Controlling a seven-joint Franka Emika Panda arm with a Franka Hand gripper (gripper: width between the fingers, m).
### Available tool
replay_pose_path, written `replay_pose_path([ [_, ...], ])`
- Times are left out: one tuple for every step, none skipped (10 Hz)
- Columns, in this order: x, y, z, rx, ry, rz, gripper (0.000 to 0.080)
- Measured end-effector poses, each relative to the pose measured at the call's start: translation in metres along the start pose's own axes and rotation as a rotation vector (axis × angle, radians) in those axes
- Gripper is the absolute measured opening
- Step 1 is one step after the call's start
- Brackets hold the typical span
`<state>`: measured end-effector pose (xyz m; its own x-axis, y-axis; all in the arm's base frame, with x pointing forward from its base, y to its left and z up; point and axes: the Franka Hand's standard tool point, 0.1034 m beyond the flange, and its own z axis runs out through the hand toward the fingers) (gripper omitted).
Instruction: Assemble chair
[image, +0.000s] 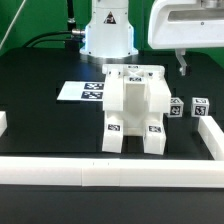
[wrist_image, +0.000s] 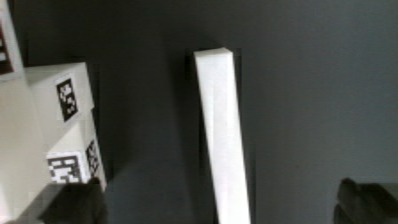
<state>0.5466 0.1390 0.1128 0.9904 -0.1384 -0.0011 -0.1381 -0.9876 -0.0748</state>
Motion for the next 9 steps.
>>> replay_pose_path([
  [-0.005, -0.006, 0.001, -0.001, -0.003, 0.082, 0.0649],
  [-0.026, -0.027, 0.004, 0.001, -0.019, 0.158, 0.0649],
  [-0.043, -0.036, 0.008, 0.0, -0.024, 0.13, 0.0649],
  [-0.053, -0.038, 0.014, -0.001, -0.017, 0.127, 0.0649],
  [-0.063, -0.039, 0.026, 0.006, 0.029, 0.108, 0.0649],
  [-0.072, -0.039, 0.036, 0.001, 0.044, 0.089, 0.0649],
  [-0.07, -0.039, 0.034, 0.0, 0.036, 0.091, 0.0649],
  [-0.069, -0.039, 0.034, 0.0, 0.037, 0.092, 0.0649],
  [-0.072, -0.038, 0.036, 0.001, 0.042, 0.09, 0.0649],
])
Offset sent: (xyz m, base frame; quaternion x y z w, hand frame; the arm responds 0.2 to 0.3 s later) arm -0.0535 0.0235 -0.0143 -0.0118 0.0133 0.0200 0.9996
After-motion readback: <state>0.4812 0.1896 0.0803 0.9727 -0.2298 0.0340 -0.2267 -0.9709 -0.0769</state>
